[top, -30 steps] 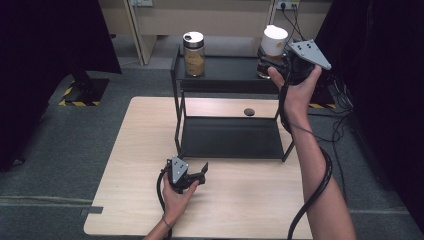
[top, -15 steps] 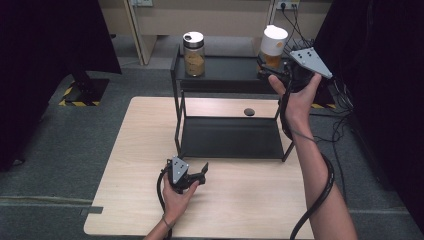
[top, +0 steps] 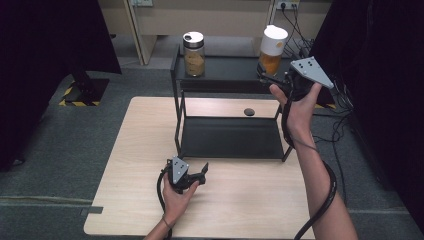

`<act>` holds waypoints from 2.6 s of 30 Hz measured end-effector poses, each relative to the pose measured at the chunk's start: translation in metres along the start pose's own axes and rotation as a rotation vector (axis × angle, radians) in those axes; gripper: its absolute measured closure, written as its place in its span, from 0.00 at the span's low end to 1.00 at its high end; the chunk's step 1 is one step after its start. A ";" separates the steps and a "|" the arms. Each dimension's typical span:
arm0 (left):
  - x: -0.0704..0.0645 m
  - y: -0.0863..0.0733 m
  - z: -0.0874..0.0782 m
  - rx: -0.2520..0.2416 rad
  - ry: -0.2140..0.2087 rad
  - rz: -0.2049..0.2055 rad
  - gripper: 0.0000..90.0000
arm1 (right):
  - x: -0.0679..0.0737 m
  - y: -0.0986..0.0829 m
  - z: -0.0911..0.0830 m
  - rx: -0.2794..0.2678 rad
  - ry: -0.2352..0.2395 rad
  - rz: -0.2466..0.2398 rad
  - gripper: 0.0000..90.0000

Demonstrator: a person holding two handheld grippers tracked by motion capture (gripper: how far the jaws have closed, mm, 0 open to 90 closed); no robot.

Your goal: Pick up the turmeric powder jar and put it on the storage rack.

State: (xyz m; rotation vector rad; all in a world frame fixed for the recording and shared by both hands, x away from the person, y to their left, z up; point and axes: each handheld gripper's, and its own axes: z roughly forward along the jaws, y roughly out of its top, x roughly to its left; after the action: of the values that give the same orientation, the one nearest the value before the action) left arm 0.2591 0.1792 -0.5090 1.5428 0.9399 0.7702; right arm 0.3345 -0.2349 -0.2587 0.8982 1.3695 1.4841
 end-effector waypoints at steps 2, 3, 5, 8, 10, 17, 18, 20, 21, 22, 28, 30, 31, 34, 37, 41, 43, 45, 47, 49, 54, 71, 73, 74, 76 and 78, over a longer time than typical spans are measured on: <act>0.000 0.000 0.000 0.000 0.000 0.000 0.05 | 0.000 -0.002 -0.002 0.000 0.004 -0.003 0.01; 0.000 0.000 0.000 -0.001 0.000 0.001 0.05 | -0.001 -0.003 -0.003 0.000 0.005 -0.003 0.01; 0.000 0.000 0.000 -0.001 0.001 0.001 0.05 | -0.001 -0.006 -0.005 0.003 0.007 -0.003 0.01; 0.000 0.000 0.000 -0.001 0.001 0.002 0.05 | -0.002 -0.010 -0.007 0.008 0.008 0.000 0.01; 0.000 0.000 0.000 -0.001 0.001 0.001 0.05 | -0.003 -0.013 -0.009 0.010 0.011 0.000 0.01; -0.001 0.000 0.000 0.000 0.001 0.003 0.05 | -0.006 -0.021 -0.016 0.020 0.017 0.003 0.01; -0.001 0.000 0.000 0.000 0.001 0.003 0.05 | -0.007 -0.022 -0.017 0.022 0.017 0.003 0.01; -0.001 0.000 0.000 -0.002 0.002 0.002 0.05 | -0.008 -0.023 -0.017 0.025 0.018 0.005 0.01; -0.001 0.000 0.000 -0.001 0.002 0.002 0.05 | -0.009 -0.023 -0.017 0.026 0.017 0.005 0.01; -0.001 0.000 0.000 -0.001 0.002 0.002 0.05 | -0.009 -0.023 -0.018 0.024 0.018 0.005 0.01; -0.001 0.000 0.000 -0.002 0.002 0.004 0.05 | -0.008 -0.026 -0.022 0.022 0.026 0.002 0.01; -0.001 0.000 0.000 -0.003 0.002 0.004 0.05 | -0.008 -0.028 -0.023 0.023 0.028 0.006 0.01; -0.001 0.000 0.000 -0.003 0.002 0.004 0.05 | -0.007 -0.029 -0.024 0.023 0.028 0.008 0.01; -0.001 -0.001 0.000 -0.003 0.002 0.004 0.05 | -0.007 -0.031 -0.025 0.024 0.029 0.007 0.01; -0.001 0.000 0.000 -0.002 0.002 0.005 0.05 | -0.008 -0.035 -0.028 0.026 0.028 0.011 0.01; -0.001 0.000 0.000 -0.002 0.003 0.006 0.05 | -0.009 -0.038 -0.031 0.025 0.028 0.014 0.01; -0.001 0.000 0.000 -0.003 0.003 0.006 0.05 | -0.009 -0.038 -0.033 0.026 0.030 0.014 0.01; -0.001 -0.001 0.000 -0.004 0.003 0.007 0.05 | -0.009 -0.039 -0.034 0.025 0.031 0.015 0.01; -0.001 -0.001 0.000 -0.004 0.004 0.006 0.05 | -0.009 -0.041 -0.036 0.024 0.033 0.016 0.01; -0.001 -0.001 0.000 -0.003 0.004 0.006 0.05 | -0.009 -0.043 -0.039 0.023 0.036 0.016 0.01; -0.001 -0.001 0.000 -0.004 0.004 0.005 0.05 | -0.008 -0.048 -0.043 0.025 0.038 0.020 0.01; -0.002 -0.001 -0.001 -0.005 0.006 0.006 0.05 | -0.008 -0.060 -0.053 0.021 0.040 0.035 0.01; -0.002 -0.001 0.000 -0.005 0.006 0.007 0.05 | -0.008 -0.061 -0.055 0.021 0.042 0.035 0.01; -0.002 -0.001 0.000 -0.004 0.006 0.007 0.05 | -0.008 -0.062 -0.056 0.021 0.043 0.033 0.01; -0.002 -0.001 -0.001 -0.004 0.006 0.007 0.05 | -0.008 -0.064 -0.057 0.025 0.043 0.038 0.01; -0.002 -0.001 -0.001 -0.004 0.006 0.007 0.05 | -0.008 -0.066 -0.059 0.028 0.044 0.038 0.01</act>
State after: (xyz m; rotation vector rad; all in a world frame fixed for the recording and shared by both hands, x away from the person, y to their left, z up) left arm 0.2577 0.1780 -0.5096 1.5415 0.9372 0.7817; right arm 0.2913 -0.2634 -0.3303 0.9189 1.4157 1.5249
